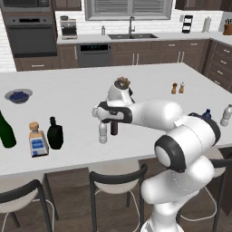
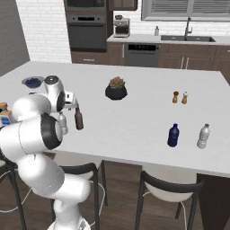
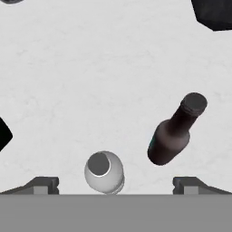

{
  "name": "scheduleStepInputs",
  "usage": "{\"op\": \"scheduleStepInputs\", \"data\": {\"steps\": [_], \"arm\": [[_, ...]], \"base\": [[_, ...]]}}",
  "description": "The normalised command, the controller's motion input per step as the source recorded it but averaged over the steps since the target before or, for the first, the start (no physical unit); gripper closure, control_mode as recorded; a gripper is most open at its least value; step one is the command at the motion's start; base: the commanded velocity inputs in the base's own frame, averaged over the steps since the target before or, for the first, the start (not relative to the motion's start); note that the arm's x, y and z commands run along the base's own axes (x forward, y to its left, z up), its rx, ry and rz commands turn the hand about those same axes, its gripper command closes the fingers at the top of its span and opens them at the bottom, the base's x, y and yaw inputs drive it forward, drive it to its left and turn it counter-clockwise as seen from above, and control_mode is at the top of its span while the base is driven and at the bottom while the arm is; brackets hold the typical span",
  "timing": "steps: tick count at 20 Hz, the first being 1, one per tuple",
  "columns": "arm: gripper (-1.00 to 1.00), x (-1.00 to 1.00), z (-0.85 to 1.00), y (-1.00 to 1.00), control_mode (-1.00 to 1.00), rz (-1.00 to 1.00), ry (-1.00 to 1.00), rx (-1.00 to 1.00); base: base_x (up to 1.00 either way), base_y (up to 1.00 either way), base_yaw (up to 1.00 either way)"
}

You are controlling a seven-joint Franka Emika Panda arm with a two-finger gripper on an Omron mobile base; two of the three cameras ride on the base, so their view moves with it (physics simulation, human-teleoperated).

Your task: Move the plastic bottles in the middle to the plastics group, and the glass bottles in the middle to the glass group.

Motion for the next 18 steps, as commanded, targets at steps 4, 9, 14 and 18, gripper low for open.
{"op": "scheduleStepInputs", "data": {"steps": [4,9,14,18], "arm": [[-1.0,0.0,-0.31,0.18,-1.0,0.0,0.02,0.0],[-1.0,0.0,-0.27,0.03,-1.0,0.0,0.0,0.0],[-1.0,0.0,-0.14,0.13,-1.0,0.0,0.0,0.0],[-1.0,0.08,-0.09,0.09,-1.0,0.0,0.0,0.0]], "base": [[0.0,0.0,0.0],[0.0,0.0,0.0],[0.0,0.0,0.0],[0.0,0.0,0.0]]}}
